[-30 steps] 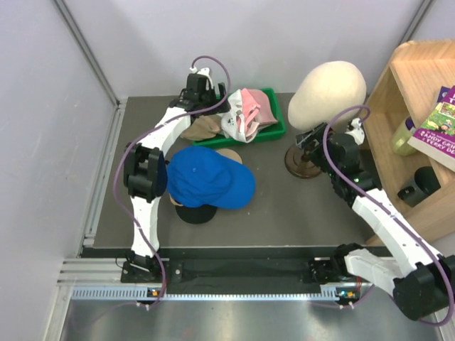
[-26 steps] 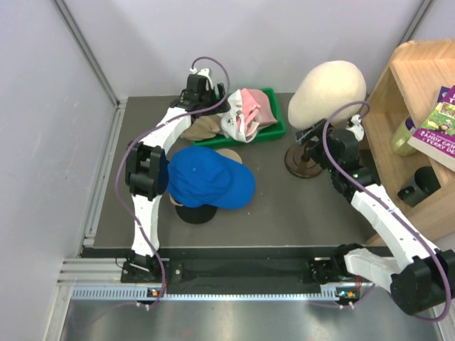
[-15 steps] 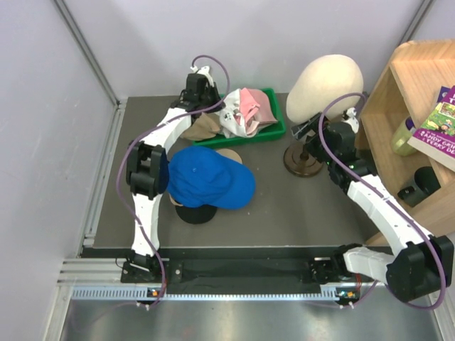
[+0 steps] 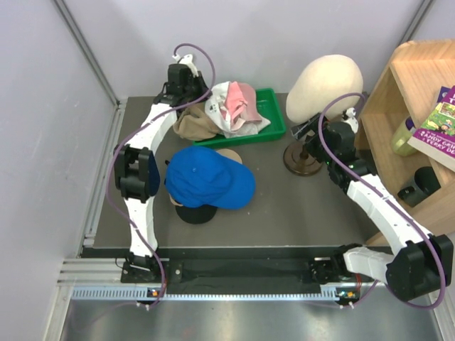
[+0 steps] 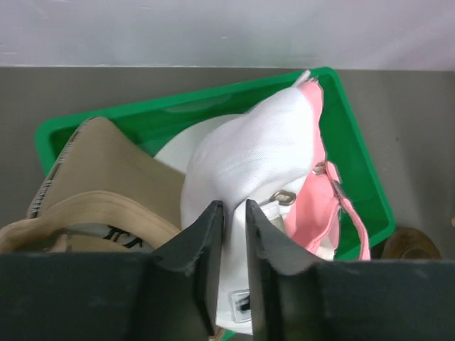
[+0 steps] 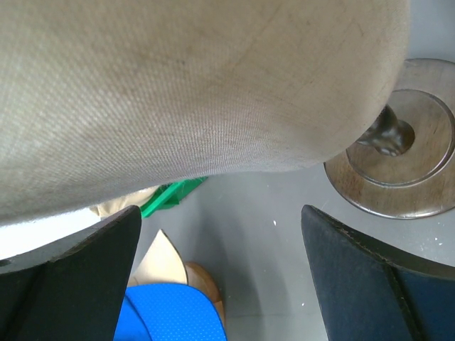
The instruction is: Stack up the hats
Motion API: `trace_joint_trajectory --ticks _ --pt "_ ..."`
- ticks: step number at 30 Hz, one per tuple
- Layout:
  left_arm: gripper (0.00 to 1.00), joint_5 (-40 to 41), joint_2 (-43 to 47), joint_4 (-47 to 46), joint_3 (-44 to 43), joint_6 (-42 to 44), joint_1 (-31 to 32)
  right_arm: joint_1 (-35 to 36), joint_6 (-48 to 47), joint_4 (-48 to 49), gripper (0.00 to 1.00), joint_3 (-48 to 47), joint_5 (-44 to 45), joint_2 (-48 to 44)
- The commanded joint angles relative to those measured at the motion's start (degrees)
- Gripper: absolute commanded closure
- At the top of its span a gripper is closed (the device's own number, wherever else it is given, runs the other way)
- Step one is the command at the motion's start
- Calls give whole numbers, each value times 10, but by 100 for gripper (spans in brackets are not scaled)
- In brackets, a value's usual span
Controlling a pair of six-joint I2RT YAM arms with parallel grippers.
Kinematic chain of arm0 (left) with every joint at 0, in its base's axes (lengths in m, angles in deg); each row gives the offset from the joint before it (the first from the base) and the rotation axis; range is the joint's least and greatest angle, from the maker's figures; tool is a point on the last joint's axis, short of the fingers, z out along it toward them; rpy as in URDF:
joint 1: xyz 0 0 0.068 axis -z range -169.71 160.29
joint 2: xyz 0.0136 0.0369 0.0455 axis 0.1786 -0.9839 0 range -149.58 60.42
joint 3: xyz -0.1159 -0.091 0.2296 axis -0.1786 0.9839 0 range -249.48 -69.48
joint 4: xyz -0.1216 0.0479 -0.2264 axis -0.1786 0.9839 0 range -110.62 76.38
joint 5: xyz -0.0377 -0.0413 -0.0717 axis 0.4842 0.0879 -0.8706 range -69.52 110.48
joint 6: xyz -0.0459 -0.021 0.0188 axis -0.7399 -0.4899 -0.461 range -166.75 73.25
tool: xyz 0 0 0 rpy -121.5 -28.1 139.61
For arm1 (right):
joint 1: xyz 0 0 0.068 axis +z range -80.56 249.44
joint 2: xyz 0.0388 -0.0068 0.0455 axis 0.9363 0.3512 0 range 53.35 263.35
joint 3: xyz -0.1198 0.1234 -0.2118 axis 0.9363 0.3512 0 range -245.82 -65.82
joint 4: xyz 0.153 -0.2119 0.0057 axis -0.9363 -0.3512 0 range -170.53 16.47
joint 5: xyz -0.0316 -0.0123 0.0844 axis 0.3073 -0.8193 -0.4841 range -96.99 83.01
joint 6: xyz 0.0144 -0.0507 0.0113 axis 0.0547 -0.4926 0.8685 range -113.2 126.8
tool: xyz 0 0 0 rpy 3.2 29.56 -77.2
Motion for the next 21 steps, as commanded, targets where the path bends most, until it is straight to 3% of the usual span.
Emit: trace_joint_trajectory --ticks 1,3,5,9,12,15,21 --pt "41 1 25 24 -14 26 -22 -8 3 33 7 -8 -2 -8" --pt "23 3 32 28 -16 31 -16 -7 5 34 7 -6 -2 -8" --pt "13 30 59 19 -12 62 -1 -7 7 35 7 -3 -3 -10" --pt "10 90 78 12 -52 113 69 -7 10 35 8 0 -2 -12" --pt "9 72 65 -2 -64 119 106 -7 15 35 8 6 -4 -15" --pt "8 42 28 12 -75 138 129 -7 21 38 8 9 -12 -16" --pt "6 108 6 33 -34 199 144 -7 14 22 8 5 -14 -29"
